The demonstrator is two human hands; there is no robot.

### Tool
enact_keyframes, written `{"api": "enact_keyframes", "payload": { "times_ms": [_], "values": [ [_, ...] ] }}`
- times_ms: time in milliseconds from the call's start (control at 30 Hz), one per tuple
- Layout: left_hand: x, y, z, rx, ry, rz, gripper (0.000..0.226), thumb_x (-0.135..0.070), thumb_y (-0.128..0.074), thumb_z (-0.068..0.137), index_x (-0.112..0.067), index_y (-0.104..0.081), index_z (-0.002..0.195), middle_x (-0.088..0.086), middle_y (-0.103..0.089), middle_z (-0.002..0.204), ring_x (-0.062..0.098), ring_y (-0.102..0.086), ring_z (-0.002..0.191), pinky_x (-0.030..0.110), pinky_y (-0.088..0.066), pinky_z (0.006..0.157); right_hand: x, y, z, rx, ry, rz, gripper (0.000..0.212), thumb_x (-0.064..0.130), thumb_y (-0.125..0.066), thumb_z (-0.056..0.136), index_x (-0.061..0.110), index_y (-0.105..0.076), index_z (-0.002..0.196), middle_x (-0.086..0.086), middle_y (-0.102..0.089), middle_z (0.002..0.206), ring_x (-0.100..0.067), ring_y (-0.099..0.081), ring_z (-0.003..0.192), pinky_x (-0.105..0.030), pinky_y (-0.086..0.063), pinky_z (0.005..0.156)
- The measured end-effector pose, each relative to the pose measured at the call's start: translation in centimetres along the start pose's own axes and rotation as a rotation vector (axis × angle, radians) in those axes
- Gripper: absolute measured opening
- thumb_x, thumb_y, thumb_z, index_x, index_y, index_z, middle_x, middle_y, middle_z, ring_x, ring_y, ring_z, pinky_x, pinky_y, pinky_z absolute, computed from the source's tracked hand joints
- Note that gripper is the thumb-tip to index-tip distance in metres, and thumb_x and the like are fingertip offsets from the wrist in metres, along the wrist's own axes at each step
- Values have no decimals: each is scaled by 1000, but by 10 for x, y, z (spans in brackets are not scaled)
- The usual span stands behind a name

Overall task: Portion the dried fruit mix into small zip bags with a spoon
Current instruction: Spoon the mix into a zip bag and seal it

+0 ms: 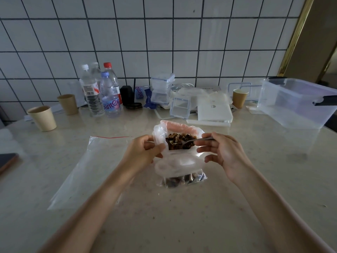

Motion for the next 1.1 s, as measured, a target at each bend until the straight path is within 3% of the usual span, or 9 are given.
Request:
{"api": "enact_keyframes", "payload": {
  "times_ms": [100, 200, 267, 367, 533, 733, 967, 1100],
  "values": [
    [-8, 8, -3, -35, -33, 193, 23, -46, -74, 92, -24, -70, 99, -15, -79, 79, 5, -76, 67, 15, -48, 54, 11, 2, -2, -19, 67, 39, 33, 18, -42, 108, 5, -70, 100, -21, -78, 93, -27, -73, 72, -31, -51, 46],
    [-13, 9, -8, -16, -7, 374, 40, -57, -68, 92, -18, -68, 84, -16, -76, 68, 3, -73, 57, 21, -46, 54, 22, 5, -6, -25, 127, 86, 35, 22, -42, 110, 4, -71, 99, -20, -77, 88, -27, -72, 69, -31, -50, 46],
    [-13, 5, -12, 72, 42, 453, 52, -63, -60, 94, -16, -68, 76, -9, -76, 66, 4, -73, 57, 21, -46, 54, 27, 7, -7, -25, 154, 122, 38, 24, -41, 111, 3, -70, 98, -19, -76, 83, -27, -71, 66, -31, -49, 44],
    [-15, -4, -22, 232, 106, 373, 58, -67, -57, 93, -13, -70, 78, 0, -79, 77, 11, -77, 65, 19, -49, 53, 31, 8, -7, -25, 167, 140, 39, 25, -43, 110, 3, -70, 93, -18, -71, 75, -28, -68, 62, -32, -46, 43],
    [-26, -17, -33, 344, 36, 299, 24, -47, -69, 94, -24, -77, 98, -9, -80, 83, 11, -76, 69, 19, -52, 55, 32, 8, -8, -20, 161, 124, 42, 26, -44, 109, 8, -67, 79, -12, -58, 59, -30, -60, 54, -33, -42, 44],
    [-29, -21, -32, 405, 32, 76, 18, -43, -73, 94, -27, -81, 95, 2, -77, 84, 15, -72, 68, 23, -51, 54, 45, -14, -18, 119, 289, -34, 45, 25, -40, 112, 5, -64, 80, -14, -57, 56, -31, -59, 52, -33, -42, 46],
    [-28, -6, -21, 263, -72, 251, 11, -45, -74, 91, -38, -81, 88, -6, -79, 80, 11, -75, 65, 19, -52, 50, 60, -50, -43, 360, 575, -289, 43, 28, -38, 109, -2, -63, 91, -8, -63, 71, -37, -61, 62, -38, -45, 45],
    [-27, -3, -17, 248, -95, 280, 8, -47, -74, 90, -42, -80, 89, -10, -78, 78, 9, -75, 64, 16, -50, 48, 66, -43, -41, 314, 593, -228, 46, 24, -37, 112, -9, -61, 92, -25, -59, 70, -34, -60, 59, -39, -43, 45]
  ]
}}
Point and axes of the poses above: each hand's wrist, its own z-axis towards the middle knuckle, its own y-axis out of the back of the hand, x = y × z, the point moved 10 cm from there along z, towards the middle knuckle
